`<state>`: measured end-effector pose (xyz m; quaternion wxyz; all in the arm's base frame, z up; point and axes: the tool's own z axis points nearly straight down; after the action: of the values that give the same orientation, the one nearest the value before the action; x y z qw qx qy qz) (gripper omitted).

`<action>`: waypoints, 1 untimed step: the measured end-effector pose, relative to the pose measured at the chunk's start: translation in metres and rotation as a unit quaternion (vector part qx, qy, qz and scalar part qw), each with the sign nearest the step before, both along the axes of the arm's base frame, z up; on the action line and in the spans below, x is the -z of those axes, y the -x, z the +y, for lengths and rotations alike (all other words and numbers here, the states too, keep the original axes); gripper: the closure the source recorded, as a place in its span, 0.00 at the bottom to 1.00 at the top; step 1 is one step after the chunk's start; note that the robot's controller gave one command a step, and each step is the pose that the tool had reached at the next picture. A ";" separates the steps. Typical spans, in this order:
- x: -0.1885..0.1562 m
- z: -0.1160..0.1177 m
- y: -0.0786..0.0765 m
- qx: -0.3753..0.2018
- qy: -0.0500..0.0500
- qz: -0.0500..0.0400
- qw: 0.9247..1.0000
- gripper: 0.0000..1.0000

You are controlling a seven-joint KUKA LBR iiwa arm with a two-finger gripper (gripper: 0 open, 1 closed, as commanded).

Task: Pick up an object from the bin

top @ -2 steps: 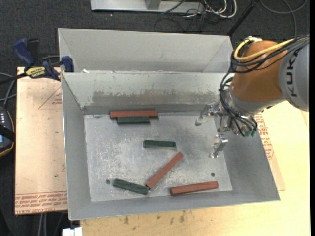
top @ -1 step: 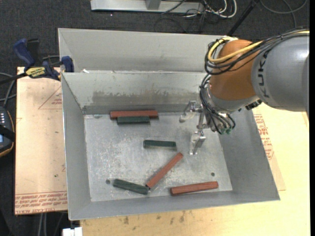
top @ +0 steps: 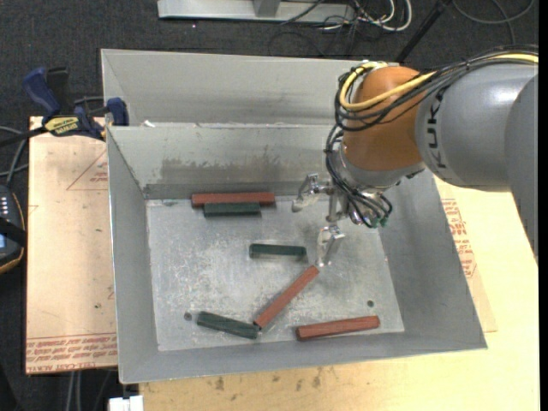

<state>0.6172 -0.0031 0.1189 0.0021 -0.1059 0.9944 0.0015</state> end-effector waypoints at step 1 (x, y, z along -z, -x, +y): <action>0.039 0.030 0.015 -0.021 0.000 -0.012 1.000 1.00</action>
Offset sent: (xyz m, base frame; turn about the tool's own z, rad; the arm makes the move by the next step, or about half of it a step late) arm 0.0000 0.0000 0.0000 0.0000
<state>0.6023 0.0269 0.0800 0.0135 -0.1266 0.9919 0.0000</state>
